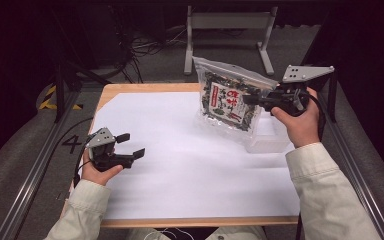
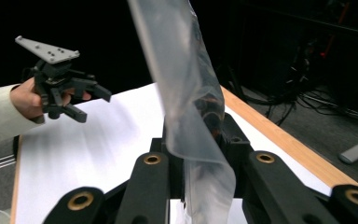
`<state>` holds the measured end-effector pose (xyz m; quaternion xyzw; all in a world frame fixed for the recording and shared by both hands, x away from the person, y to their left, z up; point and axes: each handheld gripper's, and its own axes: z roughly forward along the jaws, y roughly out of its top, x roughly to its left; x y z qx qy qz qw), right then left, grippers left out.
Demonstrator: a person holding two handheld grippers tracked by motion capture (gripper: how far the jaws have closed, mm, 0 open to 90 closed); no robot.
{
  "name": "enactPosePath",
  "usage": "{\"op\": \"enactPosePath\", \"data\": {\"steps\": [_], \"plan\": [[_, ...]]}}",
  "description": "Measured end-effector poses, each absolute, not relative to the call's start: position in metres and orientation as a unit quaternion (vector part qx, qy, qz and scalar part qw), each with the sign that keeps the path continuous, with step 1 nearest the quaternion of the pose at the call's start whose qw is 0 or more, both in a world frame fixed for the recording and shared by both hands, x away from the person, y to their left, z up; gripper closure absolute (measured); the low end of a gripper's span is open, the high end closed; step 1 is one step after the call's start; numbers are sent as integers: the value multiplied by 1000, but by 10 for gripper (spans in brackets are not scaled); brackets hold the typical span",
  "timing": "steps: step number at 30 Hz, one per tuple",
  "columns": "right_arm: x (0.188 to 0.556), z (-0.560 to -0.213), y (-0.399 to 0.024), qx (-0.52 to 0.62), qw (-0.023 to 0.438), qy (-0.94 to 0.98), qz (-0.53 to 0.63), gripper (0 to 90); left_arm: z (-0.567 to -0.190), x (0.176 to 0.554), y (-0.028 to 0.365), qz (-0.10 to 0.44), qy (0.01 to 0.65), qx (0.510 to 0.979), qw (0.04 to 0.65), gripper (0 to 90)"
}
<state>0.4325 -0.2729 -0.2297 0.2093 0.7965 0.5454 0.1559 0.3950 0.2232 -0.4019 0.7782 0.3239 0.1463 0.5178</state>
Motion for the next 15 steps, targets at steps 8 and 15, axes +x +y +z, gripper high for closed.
{"op": "enactPosePath", "data": {"steps": [8, 15], "plan": [[445, -224, -291, 241, 168, 788, 542, 765, -410, 399, 231, 157, 343, 772, 511, 167], [455, -222, -304, 265, 179, 781, 537, 765, -412, 400, 230, 154, 344, 777, 505, 166]]}}
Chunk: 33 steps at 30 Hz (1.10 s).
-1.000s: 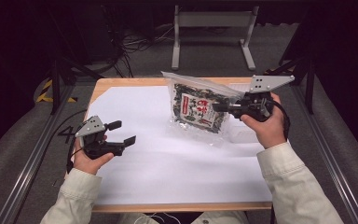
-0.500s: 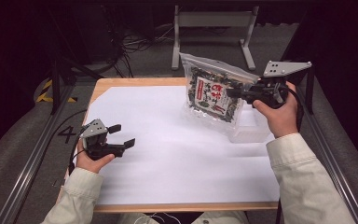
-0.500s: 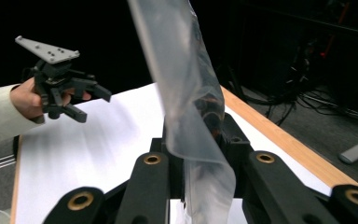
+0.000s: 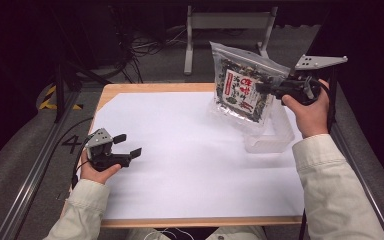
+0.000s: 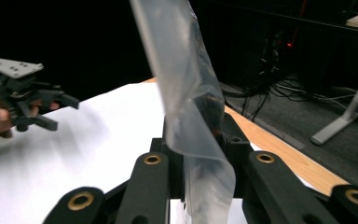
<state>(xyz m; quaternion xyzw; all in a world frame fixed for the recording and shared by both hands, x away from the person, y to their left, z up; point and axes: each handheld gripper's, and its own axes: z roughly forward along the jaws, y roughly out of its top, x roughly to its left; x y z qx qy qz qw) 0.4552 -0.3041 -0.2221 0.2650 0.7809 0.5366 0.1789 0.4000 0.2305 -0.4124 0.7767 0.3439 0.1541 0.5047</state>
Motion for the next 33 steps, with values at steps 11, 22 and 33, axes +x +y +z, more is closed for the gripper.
{"op": "enactPosePath", "data": {"steps": [11, 22, 33], "plan": [[468, -219, -326, 302, 199, 766, 532, 765, -414, 401, 229, 147, 341, 783, 499, 161], [473, -223, -342, 326, 219, 755, 525, 765, -416, 402, 229, 138, 343, 785, 496, 163], [472, -225, -351, 344, 232, 752, 511, 765, -415, 402, 229, 136, 344, 786, 496, 166]]}}
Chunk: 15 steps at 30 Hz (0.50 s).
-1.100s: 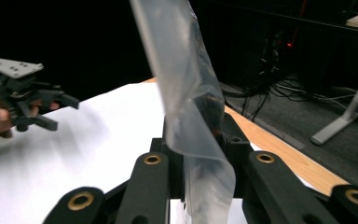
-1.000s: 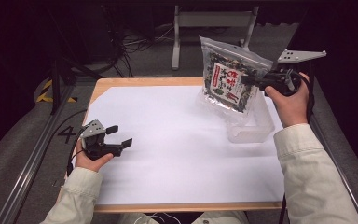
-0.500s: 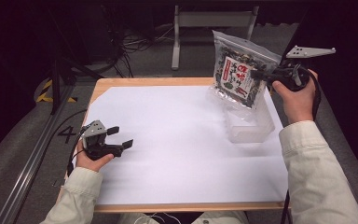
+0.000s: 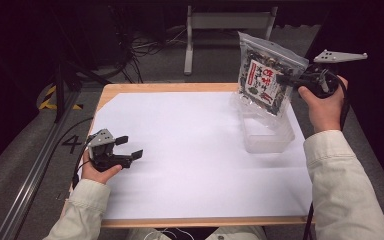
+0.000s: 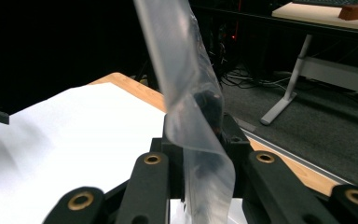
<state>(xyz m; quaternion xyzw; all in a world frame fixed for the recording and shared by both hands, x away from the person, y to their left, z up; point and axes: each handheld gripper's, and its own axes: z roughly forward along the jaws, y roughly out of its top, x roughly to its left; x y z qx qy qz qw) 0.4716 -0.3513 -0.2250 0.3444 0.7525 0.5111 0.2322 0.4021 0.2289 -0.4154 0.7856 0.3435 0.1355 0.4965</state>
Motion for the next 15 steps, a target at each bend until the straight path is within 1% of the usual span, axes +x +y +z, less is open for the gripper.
{"op": "enactPosePath", "data": {"steps": [15], "plan": [[472, -240, -367, 374, 242, 741, 502, 765, -416, 403, 229, 136, 342, 787, 496, 169]]}}
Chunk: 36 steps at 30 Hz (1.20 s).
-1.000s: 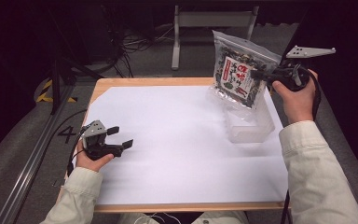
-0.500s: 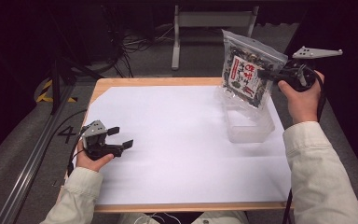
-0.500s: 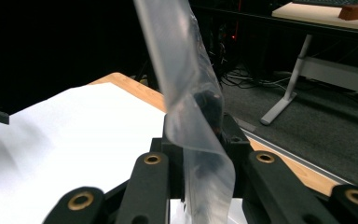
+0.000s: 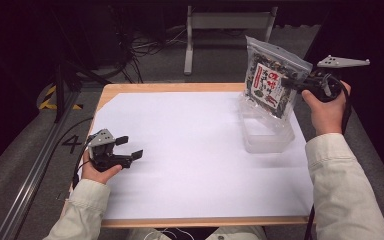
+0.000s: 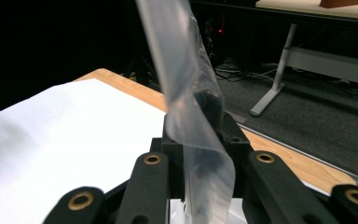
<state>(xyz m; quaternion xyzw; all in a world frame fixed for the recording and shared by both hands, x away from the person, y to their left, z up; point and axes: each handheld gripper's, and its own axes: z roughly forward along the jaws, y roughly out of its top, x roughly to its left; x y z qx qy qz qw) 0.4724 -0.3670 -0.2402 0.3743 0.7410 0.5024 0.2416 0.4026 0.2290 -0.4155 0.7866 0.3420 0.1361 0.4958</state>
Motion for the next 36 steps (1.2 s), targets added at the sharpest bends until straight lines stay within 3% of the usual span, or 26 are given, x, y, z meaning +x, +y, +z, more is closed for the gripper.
{"op": "enactPosePath", "data": {"steps": [36], "plan": [[474, -284, -385, 410, 232, 732, 492, 765, -416, 402, 229, 132, 346, 787, 493, 173]]}}
